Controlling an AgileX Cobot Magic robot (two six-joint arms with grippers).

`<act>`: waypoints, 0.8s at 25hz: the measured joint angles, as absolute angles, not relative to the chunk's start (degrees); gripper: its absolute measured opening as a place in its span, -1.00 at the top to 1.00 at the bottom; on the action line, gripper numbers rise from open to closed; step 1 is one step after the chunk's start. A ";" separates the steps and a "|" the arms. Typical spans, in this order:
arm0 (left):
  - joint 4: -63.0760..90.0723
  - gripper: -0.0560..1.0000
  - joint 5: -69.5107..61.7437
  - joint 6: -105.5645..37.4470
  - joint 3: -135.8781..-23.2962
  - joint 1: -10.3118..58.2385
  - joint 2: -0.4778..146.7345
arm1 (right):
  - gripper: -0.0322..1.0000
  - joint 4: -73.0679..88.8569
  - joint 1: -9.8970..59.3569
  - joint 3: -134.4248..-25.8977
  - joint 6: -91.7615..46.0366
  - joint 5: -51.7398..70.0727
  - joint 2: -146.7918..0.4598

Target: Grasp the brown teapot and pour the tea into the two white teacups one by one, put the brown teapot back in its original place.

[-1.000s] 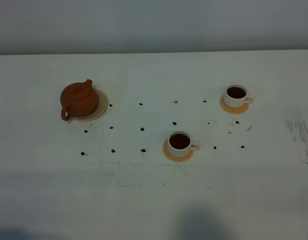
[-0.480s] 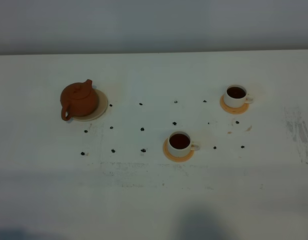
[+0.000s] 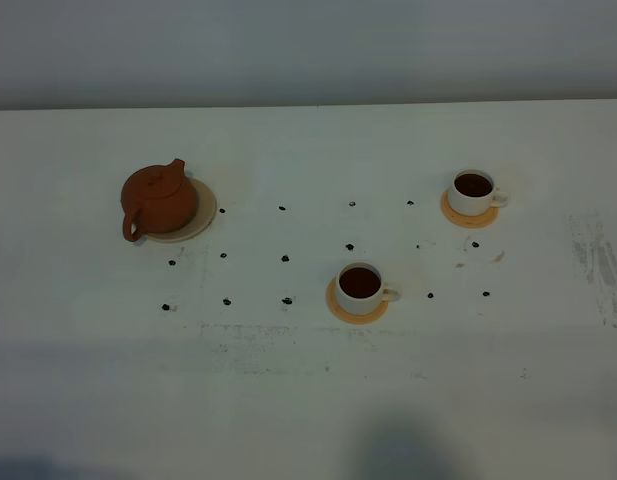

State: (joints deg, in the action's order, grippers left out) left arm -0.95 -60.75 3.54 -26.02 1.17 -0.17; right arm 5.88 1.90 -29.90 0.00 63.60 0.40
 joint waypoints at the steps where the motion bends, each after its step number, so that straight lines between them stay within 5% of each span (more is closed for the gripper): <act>1: -0.95 -0.27 -60.75 3.54 -26.02 1.17 -0.17 | -0.02 5.88 1.90 -29.90 0.00 63.60 0.40; 20: -0.95 -0.27 -60.75 3.54 -26.02 1.17 -0.17 | -0.02 5.88 1.90 -29.90 0.00 63.60 0.40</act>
State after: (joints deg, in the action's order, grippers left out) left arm -0.95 -60.75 3.54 -26.02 1.17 -0.17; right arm 5.88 1.90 -29.90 0.00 63.60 0.40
